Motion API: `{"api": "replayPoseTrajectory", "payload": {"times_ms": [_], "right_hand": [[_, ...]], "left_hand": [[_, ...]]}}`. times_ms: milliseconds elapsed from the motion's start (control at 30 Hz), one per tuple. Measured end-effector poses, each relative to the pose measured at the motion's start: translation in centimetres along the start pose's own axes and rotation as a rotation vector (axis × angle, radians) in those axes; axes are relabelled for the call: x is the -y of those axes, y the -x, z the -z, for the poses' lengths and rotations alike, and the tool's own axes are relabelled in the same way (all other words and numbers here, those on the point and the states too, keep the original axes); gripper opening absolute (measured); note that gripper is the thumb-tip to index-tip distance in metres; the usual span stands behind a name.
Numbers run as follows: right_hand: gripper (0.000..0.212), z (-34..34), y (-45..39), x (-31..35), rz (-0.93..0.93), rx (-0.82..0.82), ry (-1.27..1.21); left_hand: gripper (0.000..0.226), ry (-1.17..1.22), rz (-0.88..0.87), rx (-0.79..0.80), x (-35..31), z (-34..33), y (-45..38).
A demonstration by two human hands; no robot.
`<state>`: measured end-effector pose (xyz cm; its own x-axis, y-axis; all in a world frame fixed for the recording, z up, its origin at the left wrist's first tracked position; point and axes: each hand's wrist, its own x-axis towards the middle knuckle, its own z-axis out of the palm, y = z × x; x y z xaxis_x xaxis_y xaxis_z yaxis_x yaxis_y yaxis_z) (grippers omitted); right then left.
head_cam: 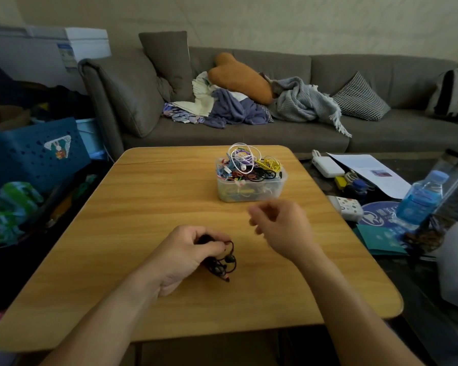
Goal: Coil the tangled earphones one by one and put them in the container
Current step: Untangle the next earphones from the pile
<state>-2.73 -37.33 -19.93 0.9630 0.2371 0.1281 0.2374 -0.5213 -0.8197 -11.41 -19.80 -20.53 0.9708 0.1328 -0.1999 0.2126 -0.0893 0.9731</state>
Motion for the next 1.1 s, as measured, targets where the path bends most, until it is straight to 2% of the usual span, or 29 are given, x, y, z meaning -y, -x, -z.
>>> {"api": "replayPoseTrajectory", "payload": {"times_ms": [67, 100, 200, 300, 433, 500, 567, 633, 733, 867, 1100], "right_hand": [[0.009, 1.6, -0.9, -1.2, -0.018, -0.108, 0.087], [0.013, 2.2, -1.2, -1.9, -0.05, -0.118, 0.135], [0.022, 3.0, -2.0, -3.3, -0.169, -0.006, 0.308], [0.013, 2.9, -2.5, -3.8, -0.169, 0.04, 0.346], [0.008, 2.6, -2.5, -3.8, -0.156, 0.038, 0.368], [0.006, 2.3, -2.2, -3.3, -0.128, -0.025, 0.257], [0.004, 1.9, -1.2, -2.2, -0.085, -0.05, -0.019], [0.012, 1.4, 0.1, -0.6, -0.033, 0.047, -0.292], [0.023, 0.4, 1.5, 0.9, 0.064, 0.248, -0.551], [0.025, -0.6, 1.9, 1.3, 0.145, 0.302, -0.597], [0.029, -1.0, 2.0, 1.6, 0.196, 0.256, -0.724]], "left_hand": [[0.01, 0.085, 0.022, -0.001, 0.0, 0.0, 0.0], [0.009, 0.122, 0.028, 0.004, 0.0, 0.0, 0.1], [0.01, 0.201, 0.039, 0.011, 0.0, 0.2, 0.0], [0.013, 0.282, 0.056, 0.051, -0.4, 0.5, 0.2], [0.033, 0.347, 0.041, 0.023, -0.8, 0.3, 0.6], [0.037, 0.368, 0.04, -0.043, -0.8, 0.2, 0.7], [0.039, 0.382, 0.039, -0.066, -0.7, 0.2, 0.8], [0.04, 0.377, 0.016, -0.063, -0.7, 0.2, 0.9], [0.028, 0.356, -0.043, -0.065, -0.6, 0.4, 0.9], [0.025, 0.383, -0.109, -0.097, -0.7, 0.3, 0.8], [0.028, 0.331, -0.248, -0.143, -1.0, -0.1, 1.2]]}}
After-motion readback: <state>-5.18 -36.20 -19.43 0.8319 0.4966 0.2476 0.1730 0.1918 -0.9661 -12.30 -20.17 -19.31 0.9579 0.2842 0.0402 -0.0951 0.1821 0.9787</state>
